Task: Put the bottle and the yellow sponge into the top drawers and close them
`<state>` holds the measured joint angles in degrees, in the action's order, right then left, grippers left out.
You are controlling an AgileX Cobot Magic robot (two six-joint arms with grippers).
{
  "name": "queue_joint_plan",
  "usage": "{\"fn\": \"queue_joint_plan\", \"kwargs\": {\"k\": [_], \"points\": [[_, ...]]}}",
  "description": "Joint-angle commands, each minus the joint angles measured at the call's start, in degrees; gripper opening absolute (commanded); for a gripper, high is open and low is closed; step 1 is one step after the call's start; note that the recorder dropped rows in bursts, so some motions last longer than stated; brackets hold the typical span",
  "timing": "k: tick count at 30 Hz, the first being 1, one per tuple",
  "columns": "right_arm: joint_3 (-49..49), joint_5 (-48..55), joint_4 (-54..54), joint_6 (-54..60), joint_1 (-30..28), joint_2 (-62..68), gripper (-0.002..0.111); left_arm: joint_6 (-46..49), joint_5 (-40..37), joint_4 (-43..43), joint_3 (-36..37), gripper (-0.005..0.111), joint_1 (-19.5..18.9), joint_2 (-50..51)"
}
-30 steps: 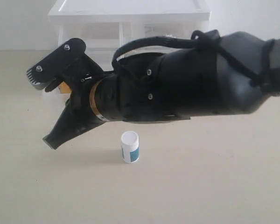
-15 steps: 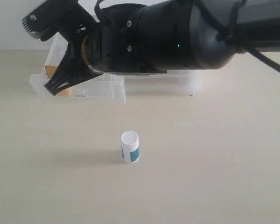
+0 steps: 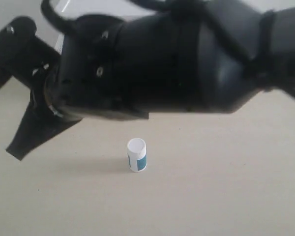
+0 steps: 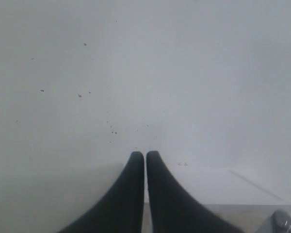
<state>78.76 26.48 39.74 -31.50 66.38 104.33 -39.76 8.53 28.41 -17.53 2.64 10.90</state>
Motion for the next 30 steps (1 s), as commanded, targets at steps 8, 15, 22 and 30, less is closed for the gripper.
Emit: {"fn": "queue_joint_plan", "kwargs": {"k": [8,15,22,30], "points": [[5.58,-5.47,19.30,-15.75,-12.62,3.75,0.003,0.39,1.06,-0.18,0.91,0.004,-0.13,-0.17],[6.60,-8.51,15.84,-15.90,-17.13,4.90,0.003,0.39,1.06,-0.18,0.91,0.004,-0.13,-0.17],[6.60,-25.84,8.29,-15.01,-17.13,1.82,0.003,0.39,1.34,-0.18,0.91,0.004,-0.13,-0.17],[14.45,-27.07,8.02,-16.26,-17.24,10.82,0.003,0.39,1.12,-0.18,0.91,0.004,-0.13,-0.17]]}}
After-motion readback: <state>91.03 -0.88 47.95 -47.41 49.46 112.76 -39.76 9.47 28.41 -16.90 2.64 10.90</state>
